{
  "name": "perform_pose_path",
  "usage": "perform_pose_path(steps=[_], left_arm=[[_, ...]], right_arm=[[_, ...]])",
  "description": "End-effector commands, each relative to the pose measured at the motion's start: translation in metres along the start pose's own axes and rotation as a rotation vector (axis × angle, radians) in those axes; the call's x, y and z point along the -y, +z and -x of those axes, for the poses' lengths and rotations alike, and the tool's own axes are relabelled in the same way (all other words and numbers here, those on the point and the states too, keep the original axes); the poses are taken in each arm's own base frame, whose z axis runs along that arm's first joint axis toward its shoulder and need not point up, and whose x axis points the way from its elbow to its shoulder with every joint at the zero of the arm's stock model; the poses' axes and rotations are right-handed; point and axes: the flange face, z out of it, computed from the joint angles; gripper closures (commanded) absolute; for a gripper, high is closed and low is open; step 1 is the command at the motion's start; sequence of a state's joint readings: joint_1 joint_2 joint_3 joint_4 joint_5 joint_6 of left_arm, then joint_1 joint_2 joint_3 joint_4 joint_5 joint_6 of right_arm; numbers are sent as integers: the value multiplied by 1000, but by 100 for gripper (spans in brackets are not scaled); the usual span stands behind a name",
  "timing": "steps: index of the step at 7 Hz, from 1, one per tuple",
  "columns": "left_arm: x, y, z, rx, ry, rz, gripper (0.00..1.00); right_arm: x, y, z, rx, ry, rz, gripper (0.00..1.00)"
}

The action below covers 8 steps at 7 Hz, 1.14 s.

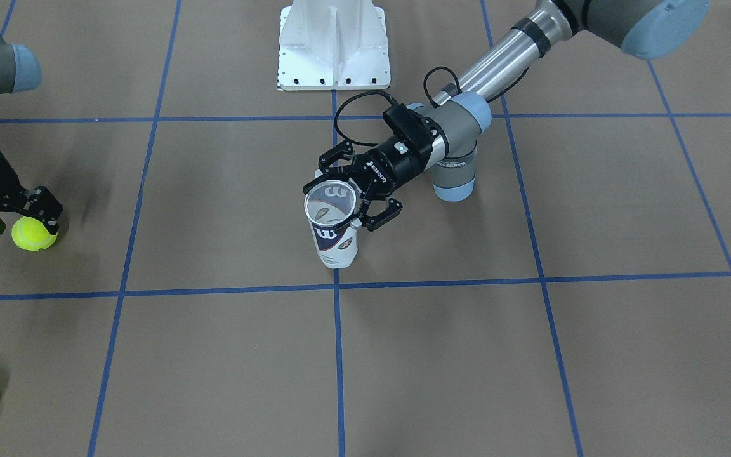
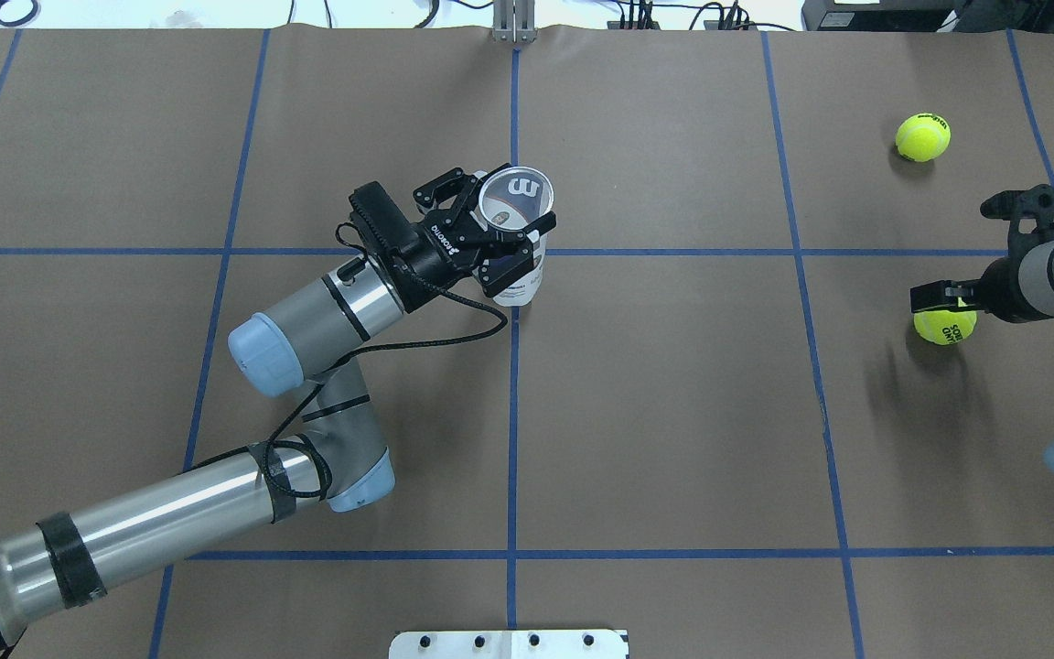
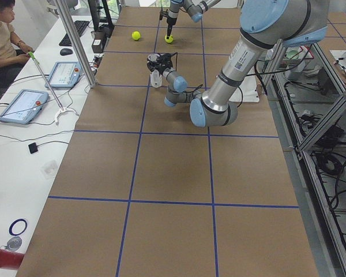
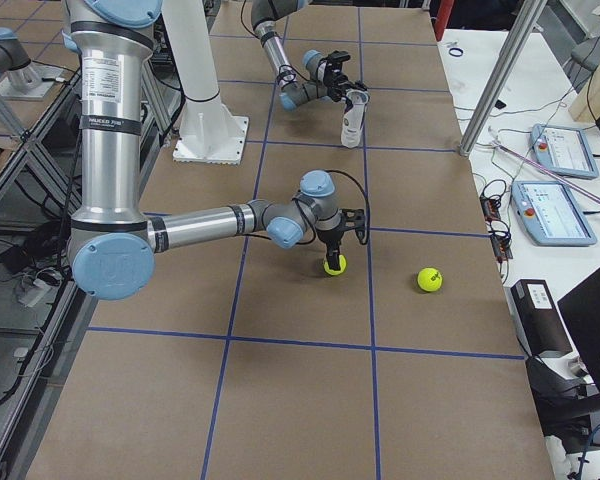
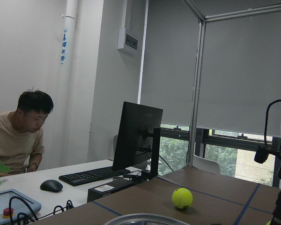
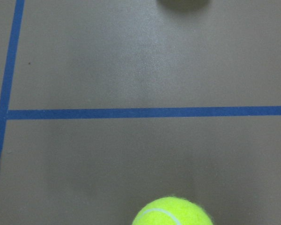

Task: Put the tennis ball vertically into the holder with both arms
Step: 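Reach the right gripper to the nearer yellow tennis ball, then grasp the yellow ball with the right gripper and lift it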

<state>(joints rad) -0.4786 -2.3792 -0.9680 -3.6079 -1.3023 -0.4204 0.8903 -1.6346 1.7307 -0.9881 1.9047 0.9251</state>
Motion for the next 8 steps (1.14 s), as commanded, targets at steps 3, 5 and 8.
perform_pose_path(steps=[3, 5, 8], left_arm=[[-1, -1, 0, -1, 0, 2, 20], [-1, -1, 0, -1, -1, 2, 20], [-1, -1, -1, -2, -2, 3, 20]], right_arm=[[-17, 15, 2, -52, -32, -13, 23], [-14, 13, 8, -45, -36, -19, 96], [14, -24, 76, 95, -42, -68, 100]])
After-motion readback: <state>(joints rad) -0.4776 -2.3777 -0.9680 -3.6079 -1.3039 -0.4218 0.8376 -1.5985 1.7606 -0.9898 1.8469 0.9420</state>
